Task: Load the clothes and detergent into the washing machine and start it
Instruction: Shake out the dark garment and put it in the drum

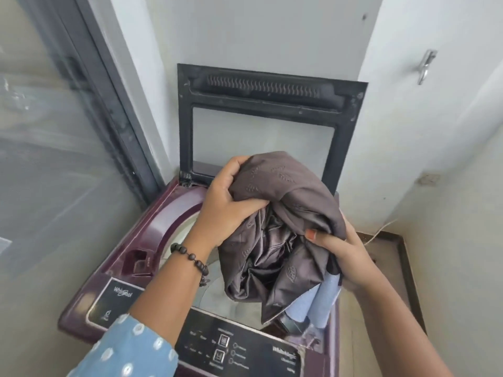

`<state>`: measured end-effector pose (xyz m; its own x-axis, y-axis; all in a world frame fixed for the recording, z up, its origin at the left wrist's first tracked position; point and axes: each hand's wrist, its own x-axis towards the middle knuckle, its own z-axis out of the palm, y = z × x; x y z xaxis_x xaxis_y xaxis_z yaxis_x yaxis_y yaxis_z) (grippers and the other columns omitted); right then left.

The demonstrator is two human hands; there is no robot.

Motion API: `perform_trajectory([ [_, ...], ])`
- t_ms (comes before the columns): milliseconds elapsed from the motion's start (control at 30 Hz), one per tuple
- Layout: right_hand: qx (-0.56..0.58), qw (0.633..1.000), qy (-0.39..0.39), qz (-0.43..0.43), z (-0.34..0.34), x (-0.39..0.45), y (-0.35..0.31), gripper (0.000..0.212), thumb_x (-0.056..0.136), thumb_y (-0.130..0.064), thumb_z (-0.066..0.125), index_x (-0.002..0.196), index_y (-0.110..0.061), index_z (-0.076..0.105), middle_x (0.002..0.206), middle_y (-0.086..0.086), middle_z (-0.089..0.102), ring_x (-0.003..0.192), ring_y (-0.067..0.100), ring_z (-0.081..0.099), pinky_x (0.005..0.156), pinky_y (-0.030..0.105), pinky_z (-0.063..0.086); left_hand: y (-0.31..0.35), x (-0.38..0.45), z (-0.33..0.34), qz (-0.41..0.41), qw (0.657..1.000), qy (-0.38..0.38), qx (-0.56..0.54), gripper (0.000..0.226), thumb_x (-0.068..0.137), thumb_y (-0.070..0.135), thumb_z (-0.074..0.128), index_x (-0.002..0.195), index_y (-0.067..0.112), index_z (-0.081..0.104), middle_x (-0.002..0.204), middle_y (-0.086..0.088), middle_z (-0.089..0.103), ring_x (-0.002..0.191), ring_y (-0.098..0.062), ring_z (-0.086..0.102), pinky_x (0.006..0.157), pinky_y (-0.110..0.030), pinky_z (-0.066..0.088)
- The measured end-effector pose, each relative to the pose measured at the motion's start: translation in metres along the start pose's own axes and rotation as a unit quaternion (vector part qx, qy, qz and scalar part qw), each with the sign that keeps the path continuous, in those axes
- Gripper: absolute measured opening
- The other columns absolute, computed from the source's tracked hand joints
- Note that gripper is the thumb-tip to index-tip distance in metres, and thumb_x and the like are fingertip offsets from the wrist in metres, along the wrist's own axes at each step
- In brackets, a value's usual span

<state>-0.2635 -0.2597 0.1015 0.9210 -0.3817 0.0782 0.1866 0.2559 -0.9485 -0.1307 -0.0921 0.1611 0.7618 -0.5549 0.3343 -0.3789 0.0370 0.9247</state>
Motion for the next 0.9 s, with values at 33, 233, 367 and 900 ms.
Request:
perform_trajectory([
  [33,-0.004,1.0,0.001,0.002,0.007,0.011,0.008,0.06,0.071,0.003,0.064,0.129,-0.005,0.052,0.11,0.011,0.07,0.104,0.02,0.066,0.086,0.028,0.053,-0.008,0.005,-0.01,-0.002,1.0,0.003,0.006,0.062,0.074,-0.009,0.076,0.11,0.037,0.055,0.103,0.034,0.064,0.102,0.01,0.059,0.085,-0.01,0.046],
  [233,-0.126,0.992,0.032,0.0,0.027,0.061,0.056,0.063,0.07,-0.003,0.075,0.128,-0.018,0.056,0.12,0.004,0.068,0.114,0.021,0.063,0.095,0.031,0.05,-0.073,0.019,-0.056,-0.04,0.997,0.002,0.062,0.063,0.071,-0.003,0.081,0.115,0.033,0.053,0.111,0.021,0.06,0.103,0.012,0.057,0.083,-0.006,0.044],
  [367,-0.247,0.968,0.038,0.021,0.03,0.084,0.085,0.06,0.069,-0.012,0.085,0.117,-0.033,0.054,0.109,-0.008,0.068,0.1,0.01,0.065,0.081,0.023,0.052,-0.132,0.024,-0.076,-0.126,0.985,-0.037,0.113,0.067,0.07,0.014,0.085,0.124,0.028,0.048,0.121,0.014,0.058,0.113,-0.001,0.056,0.094,-0.027,0.05],
  [900,-0.479,0.867,-0.04,0.134,0.026,0.142,0.195,0.058,0.072,-0.021,0.079,0.12,-0.022,0.048,0.108,0.0,0.056,0.096,0.017,0.054,0.071,0.009,0.037,-0.26,0.04,-0.088,-0.275,0.907,-0.142,0.285,0.059,0.076,0.016,0.081,0.122,0.015,0.045,0.117,-0.002,0.062,0.1,-0.017,0.058,0.076,-0.029,0.044],
])
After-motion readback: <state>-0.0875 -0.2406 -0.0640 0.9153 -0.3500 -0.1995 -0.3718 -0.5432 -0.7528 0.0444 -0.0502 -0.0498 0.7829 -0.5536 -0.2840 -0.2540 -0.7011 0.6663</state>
